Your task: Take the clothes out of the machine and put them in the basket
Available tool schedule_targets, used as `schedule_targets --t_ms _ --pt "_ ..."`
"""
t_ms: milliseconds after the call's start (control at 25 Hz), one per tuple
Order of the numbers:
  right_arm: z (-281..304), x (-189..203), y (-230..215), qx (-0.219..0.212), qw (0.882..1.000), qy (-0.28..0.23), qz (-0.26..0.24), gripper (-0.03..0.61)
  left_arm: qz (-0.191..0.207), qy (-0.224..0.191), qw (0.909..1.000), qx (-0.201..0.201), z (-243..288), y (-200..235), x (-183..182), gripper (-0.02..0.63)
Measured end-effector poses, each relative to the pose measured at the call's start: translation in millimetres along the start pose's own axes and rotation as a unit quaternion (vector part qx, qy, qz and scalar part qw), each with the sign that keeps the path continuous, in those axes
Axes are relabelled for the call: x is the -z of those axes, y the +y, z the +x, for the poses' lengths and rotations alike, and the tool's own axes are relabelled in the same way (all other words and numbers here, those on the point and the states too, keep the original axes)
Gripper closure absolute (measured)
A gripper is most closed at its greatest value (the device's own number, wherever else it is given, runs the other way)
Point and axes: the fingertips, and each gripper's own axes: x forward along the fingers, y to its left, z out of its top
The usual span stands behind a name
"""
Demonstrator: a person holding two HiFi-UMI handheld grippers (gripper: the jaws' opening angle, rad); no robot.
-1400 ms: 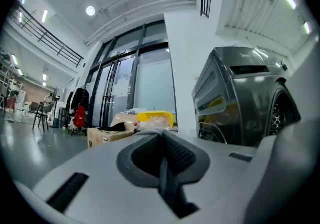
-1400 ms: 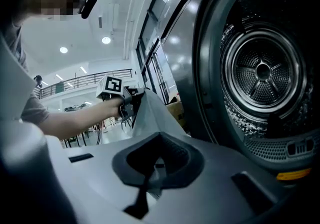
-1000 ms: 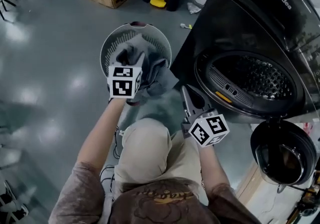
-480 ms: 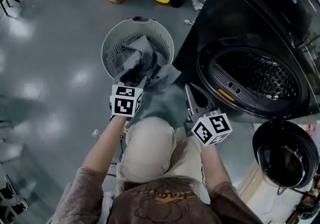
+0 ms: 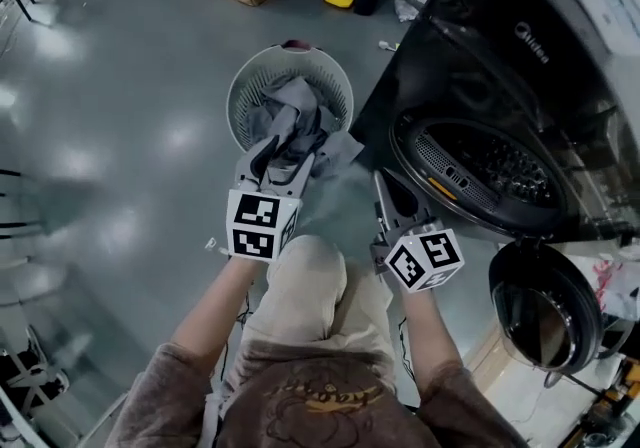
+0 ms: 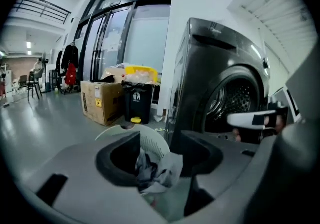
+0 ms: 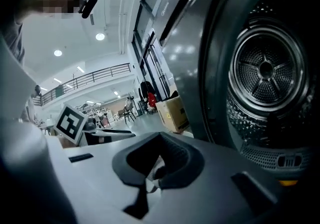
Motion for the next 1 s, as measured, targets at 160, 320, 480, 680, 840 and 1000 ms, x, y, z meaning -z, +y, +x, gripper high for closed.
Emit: schedule_targets --t_ms 160,320,480,680,840,1000 --pt "-23 -79 37 -0.002 1.0 0.004 -0.001 0.581 -0.005 -0.01 0.9997 0.02 -53 -20 -85 0.365" --pt "-56 -170 68 0.009 1.0 -0.005 0.007 0.581 0.014 -0.024 0.9983 0.051 -107 -46 -174 0.379" --pt "-94 -265 91 0.034 0.999 -0.019 0.004 0.581 0.01 -0.04 0.9943 0.098 -155 -70 -265 0.387" --pt "-144 -381 120 0.067 0.997 -0.043 -0.008 0.581 0.012 -0.057 0.9864 0.154 -214 -92 -366 0.393" --pt "-185 -447 139 0.08 0.995 -0.056 -0.034 0.581 0.016 -0.076 0.9768 0.2 -242 -112 -428 0.438" --pt "-228 -463 148 0.104 0.991 -0.055 -0.063 0.581 0.029 -0.094 0.9631 0.25 -257 -139 -458 0.517"
